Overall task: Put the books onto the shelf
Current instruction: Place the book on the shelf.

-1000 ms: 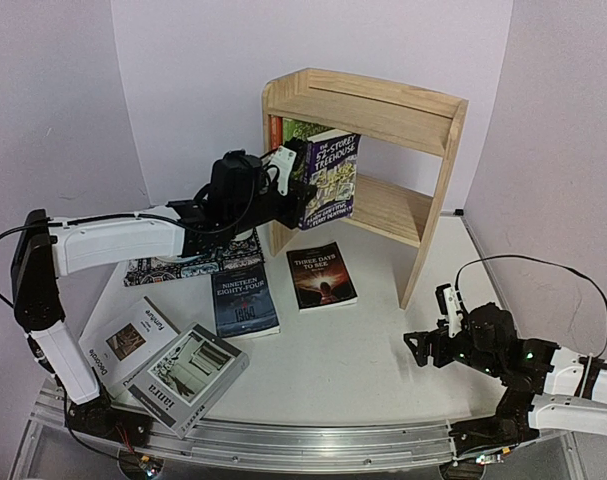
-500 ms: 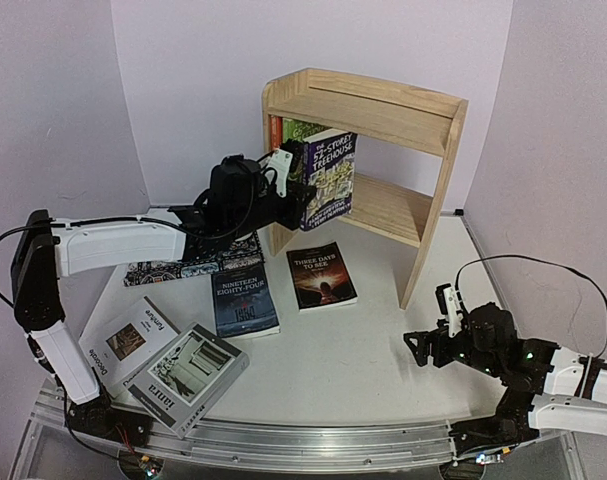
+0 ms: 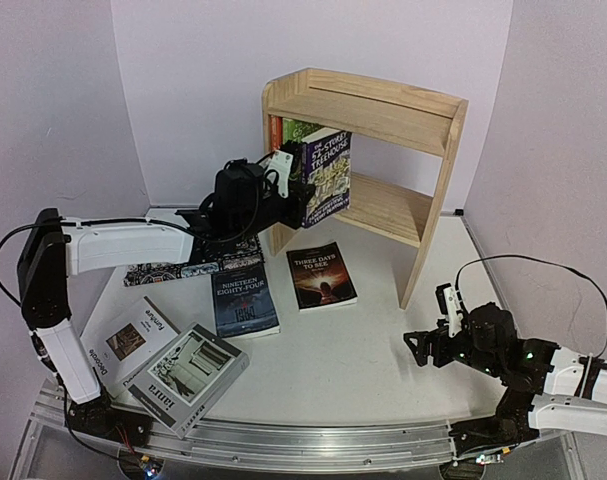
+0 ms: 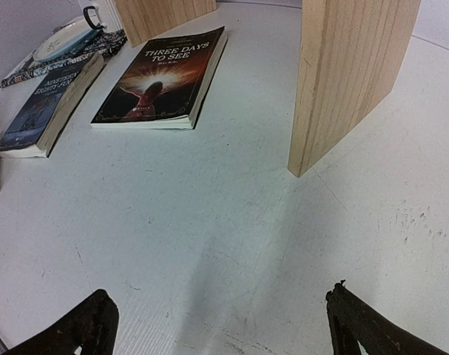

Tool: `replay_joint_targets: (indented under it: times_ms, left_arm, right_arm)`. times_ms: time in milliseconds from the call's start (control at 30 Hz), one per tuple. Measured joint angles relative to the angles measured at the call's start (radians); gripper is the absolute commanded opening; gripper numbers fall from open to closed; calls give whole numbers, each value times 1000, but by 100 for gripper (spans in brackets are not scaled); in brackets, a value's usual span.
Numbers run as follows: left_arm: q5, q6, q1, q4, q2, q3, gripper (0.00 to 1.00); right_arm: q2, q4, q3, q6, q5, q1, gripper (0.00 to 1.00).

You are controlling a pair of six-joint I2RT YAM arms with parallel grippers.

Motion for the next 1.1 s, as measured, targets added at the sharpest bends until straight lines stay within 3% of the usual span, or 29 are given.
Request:
replay_joint_targets:
  times_ms: [1100]
  left_arm:
    - [85,56,124,-13,213,259,0]
  right_arm:
    - [-1,1,0,0,0,0,98]
